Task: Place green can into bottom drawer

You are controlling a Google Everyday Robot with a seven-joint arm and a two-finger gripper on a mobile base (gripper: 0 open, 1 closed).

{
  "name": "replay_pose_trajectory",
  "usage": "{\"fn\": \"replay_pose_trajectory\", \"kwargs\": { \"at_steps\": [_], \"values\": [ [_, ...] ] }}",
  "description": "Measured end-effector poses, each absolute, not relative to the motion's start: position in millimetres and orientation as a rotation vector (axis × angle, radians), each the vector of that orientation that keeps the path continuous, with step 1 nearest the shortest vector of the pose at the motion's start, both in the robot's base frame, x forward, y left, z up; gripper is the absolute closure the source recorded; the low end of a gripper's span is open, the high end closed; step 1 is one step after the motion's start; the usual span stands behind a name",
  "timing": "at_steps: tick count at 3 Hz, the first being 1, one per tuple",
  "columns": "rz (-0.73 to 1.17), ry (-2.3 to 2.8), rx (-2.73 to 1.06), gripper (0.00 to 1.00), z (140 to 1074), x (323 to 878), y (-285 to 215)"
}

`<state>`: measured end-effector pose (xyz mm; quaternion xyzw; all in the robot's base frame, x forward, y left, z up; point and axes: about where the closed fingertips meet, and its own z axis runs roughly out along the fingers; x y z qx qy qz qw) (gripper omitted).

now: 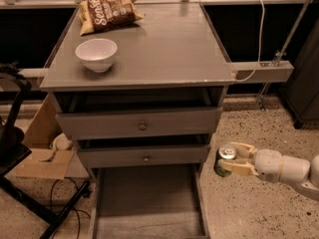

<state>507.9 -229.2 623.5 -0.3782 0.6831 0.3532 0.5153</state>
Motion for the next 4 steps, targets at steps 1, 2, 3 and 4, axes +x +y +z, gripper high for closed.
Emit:
{"fn": "replay_pose_trajectory", "kwargs": {
  "at_steps": [1, 2, 3, 4],
  "values": [
    [0.920, 1.660, -0.928, 1.00, 574, 512, -199],
    [1.011, 1.664, -0.973, 1.00, 480, 513, -153],
    [1.050, 1.646, -1.015, 1.00, 430, 514, -130],
    [1.099, 1.615, -1.044, 1.00, 370, 515, -107]
  ]
}}
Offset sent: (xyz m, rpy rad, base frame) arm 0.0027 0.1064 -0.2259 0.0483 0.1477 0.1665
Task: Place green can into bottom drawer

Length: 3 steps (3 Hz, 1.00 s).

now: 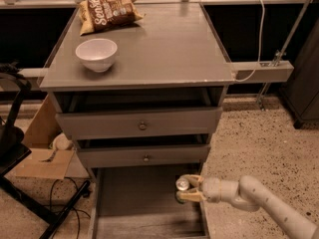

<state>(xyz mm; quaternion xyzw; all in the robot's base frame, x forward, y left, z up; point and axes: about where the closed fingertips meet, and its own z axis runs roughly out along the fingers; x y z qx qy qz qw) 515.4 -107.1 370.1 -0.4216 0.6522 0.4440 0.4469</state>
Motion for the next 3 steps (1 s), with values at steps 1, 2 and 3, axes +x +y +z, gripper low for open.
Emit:
{"fn": "replay_pose_trajectory", "kwargs": {
  "at_steps": [1, 2, 3],
  "values": [
    [1.130, 1.581, -1.041, 1.00, 329, 513, -96],
    [1.164, 1.552, -1.016, 1.00, 293, 513, -78],
    [1.165, 1.528, -1.006, 1.00, 266, 514, -66]
  ]
}}
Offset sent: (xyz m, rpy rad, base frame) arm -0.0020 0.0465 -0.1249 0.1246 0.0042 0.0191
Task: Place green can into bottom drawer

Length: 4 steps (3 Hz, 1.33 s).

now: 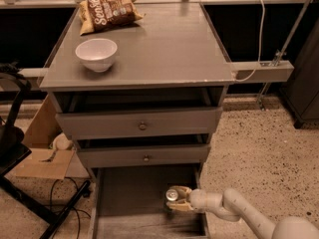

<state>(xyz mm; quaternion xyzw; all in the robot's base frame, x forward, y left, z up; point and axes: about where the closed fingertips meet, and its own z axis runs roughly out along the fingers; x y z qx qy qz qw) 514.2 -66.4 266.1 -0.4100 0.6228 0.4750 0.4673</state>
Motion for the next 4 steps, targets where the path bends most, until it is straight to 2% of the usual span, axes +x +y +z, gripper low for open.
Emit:
{"fn": "replay_pose_trajectory", "kwargs": {
  "at_steps": [3, 4],
  "values": [
    [1.103, 1.560, -0.967, 1.00, 225, 503, -60],
    [1.103, 1.560, -0.967, 0.82, 225, 503, -60]
  ]
}}
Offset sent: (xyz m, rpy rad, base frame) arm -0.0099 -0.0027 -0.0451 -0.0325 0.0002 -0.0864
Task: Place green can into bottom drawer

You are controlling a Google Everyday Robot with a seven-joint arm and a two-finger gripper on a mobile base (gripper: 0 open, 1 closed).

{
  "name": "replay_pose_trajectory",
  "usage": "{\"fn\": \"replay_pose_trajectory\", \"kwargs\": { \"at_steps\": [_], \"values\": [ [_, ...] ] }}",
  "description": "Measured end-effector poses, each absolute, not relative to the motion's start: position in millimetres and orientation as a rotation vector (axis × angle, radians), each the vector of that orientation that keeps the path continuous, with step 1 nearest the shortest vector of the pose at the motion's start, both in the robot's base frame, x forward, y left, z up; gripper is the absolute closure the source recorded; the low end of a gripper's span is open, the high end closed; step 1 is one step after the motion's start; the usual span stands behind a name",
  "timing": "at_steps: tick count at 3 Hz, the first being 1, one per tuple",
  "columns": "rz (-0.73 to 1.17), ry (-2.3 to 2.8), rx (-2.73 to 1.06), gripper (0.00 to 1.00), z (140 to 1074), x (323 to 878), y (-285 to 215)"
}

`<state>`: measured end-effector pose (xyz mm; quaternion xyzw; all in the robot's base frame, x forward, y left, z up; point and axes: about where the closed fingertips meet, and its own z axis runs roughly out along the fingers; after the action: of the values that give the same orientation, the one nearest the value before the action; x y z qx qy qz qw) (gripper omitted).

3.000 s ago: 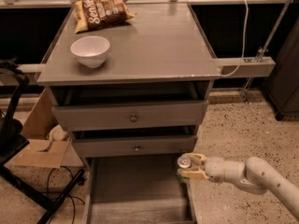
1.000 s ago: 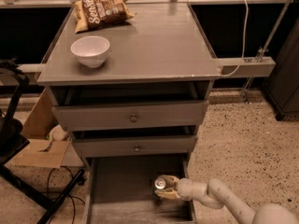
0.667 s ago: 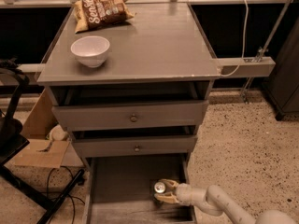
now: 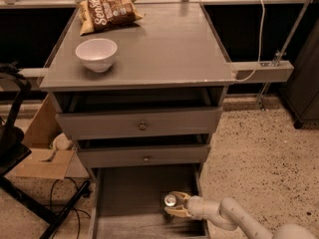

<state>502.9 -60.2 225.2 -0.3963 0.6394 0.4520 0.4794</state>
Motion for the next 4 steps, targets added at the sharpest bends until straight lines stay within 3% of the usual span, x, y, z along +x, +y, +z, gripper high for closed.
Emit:
{"fn": "replay_pose_trajectory", "kwargs": {
  "at_steps": [1, 3, 4],
  "values": [
    [1.103, 1.560, -0.967, 0.51, 225.2, 502.8, -60.2],
    [1.103, 1.560, -0.967, 0.05, 225.1, 502.8, -60.2],
    [1.103, 1.560, -0.967, 0.00, 225.1, 502.8, -60.1]
  ]
}}
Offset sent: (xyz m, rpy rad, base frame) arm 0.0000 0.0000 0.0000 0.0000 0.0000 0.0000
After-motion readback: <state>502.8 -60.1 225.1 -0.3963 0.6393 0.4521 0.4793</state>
